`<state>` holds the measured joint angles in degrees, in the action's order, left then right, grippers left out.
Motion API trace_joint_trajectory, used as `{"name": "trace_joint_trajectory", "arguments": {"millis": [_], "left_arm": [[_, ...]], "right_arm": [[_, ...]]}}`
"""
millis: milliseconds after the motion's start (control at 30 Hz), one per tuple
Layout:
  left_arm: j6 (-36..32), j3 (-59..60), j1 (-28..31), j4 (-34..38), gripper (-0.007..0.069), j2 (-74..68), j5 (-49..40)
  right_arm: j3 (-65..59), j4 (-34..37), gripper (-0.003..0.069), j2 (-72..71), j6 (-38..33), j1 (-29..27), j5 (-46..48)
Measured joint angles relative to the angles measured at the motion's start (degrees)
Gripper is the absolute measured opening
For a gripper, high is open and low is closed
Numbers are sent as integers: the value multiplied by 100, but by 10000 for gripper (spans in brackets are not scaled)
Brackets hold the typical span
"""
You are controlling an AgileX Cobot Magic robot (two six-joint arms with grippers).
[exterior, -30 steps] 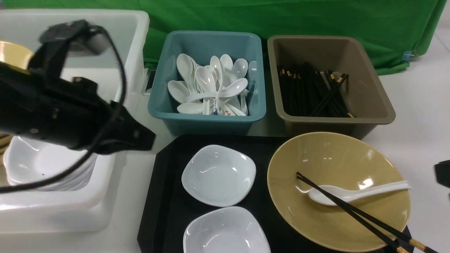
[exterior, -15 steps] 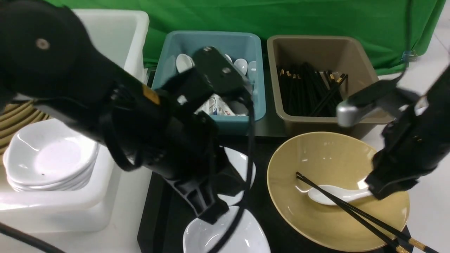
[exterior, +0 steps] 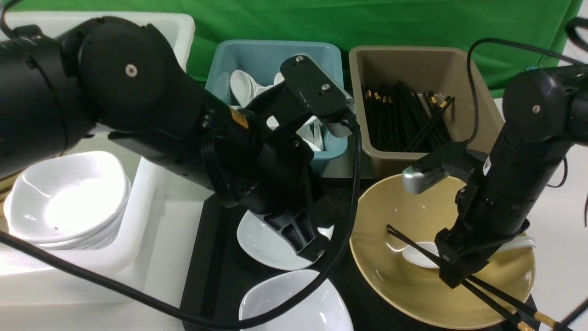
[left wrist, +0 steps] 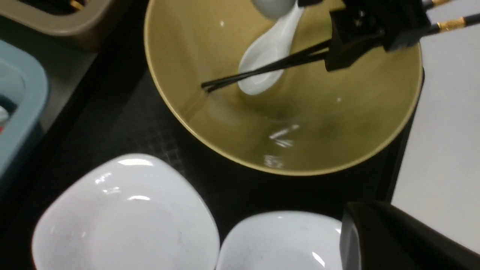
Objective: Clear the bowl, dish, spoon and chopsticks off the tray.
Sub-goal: Use the right arm to grab the chopsticks, then use the right arm to put the chopsticks into the small storage box on the right
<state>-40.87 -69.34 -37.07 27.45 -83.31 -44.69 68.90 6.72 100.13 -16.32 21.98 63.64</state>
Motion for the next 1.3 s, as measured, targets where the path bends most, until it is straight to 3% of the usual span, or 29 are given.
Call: {"name": "trace_joint_trajectory", "arguments": {"millis": [167,267,333,367,400,867,1000,1067,1100,1300], "left_arm": [[0,0,0,16,-6,0,128],[0,0,0,23,-6,0,128],[6,0,0,23,-6,0,128],[6,0,0,23,-6,0,128],[11,0,0,23,-6,0,128],[337,0,0,23,-6,-7,542],[470,0,0,23,-6,-19,1331],[699,0,0,23,-6,-33,2337],[722,0,0,23,-6,-33,2413],[1357,0,0,38,-6,-45,4396]], "right_arm": [[0,27,546,258,0,0,204],[0,43,354,324,0,0,344],[2,57,157,324,6,0,435],[2,56,141,329,6,0,447],[2,82,76,329,6,0,501],[366,738,80,-252,-5,-40,563],[1218,759,80,-382,-10,-232,586],[2090,765,80,-206,-4,-453,571],[2090,765,80,-185,-4,-471,561],[4589,984,80,1222,204,-1040,290]]}}
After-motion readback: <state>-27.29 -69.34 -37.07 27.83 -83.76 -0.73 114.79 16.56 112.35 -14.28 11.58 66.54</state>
